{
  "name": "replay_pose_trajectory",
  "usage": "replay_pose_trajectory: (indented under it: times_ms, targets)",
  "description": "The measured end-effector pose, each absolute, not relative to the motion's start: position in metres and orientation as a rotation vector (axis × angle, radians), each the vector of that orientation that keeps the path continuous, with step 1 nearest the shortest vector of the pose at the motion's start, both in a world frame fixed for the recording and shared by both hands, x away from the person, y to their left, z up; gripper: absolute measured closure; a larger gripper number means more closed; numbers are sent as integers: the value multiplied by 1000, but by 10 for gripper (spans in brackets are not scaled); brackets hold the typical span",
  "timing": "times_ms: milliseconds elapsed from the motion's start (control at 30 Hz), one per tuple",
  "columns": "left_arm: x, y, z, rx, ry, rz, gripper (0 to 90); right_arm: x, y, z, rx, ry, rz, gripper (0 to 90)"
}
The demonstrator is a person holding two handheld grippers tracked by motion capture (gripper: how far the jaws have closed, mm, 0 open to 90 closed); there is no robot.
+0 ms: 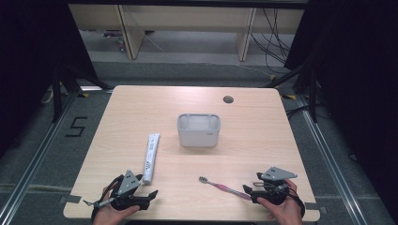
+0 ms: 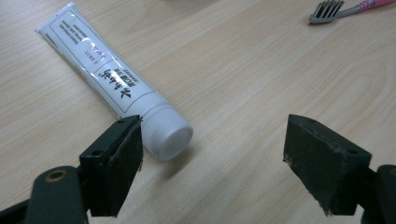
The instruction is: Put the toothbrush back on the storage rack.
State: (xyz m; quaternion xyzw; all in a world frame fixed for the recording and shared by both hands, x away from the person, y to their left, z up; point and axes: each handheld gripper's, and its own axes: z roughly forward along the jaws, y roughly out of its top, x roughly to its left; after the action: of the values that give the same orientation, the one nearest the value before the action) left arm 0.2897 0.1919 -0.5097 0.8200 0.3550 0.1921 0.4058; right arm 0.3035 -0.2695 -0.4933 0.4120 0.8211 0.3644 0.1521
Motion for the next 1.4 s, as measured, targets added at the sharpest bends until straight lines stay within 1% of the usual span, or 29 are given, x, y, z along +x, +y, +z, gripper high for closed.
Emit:
replay_pose_trajectory:
  times_ms: [200,267,433,533,667,800,967,1100,1267,1300,1400]
  targets:
    - [289,192,-510,2072,906,475,194,304,-271,-493,1169,2329,1057,269]
    - [290,192,-511,2043,928,469,192,304,-271,-492,1171,2317,1077,270]
    - [291,195,-510,2040,972,457,172,305,-273,-491,1164,2290,1087,270]
    - [293,198,-510,2048,967,456,166,305,-273,-491,1179,2292,1092,270]
    - [296,203,-512,2037,1016,453,166,304,-273,-490,1171,2296,1114,270]
    - [300,210,-510,2027,1053,453,169,304,-273,-489,1188,2297,1125,270]
    - [305,215,-510,1984,1112,408,181,306,-274,-490,1188,2284,1121,269]
    - [313,212,-506,1943,1118,402,186,307,-274,-490,1182,2281,1113,270]
    - [322,210,-499,1965,1123,409,186,307,-273,-490,1183,2289,1138,269]
    - [327,208,-495,1947,1127,413,190,304,-272,-489,1234,2287,1132,270]
    - [332,209,-492,1957,1128,420,207,305,-274,-489,1207,2288,1129,269]
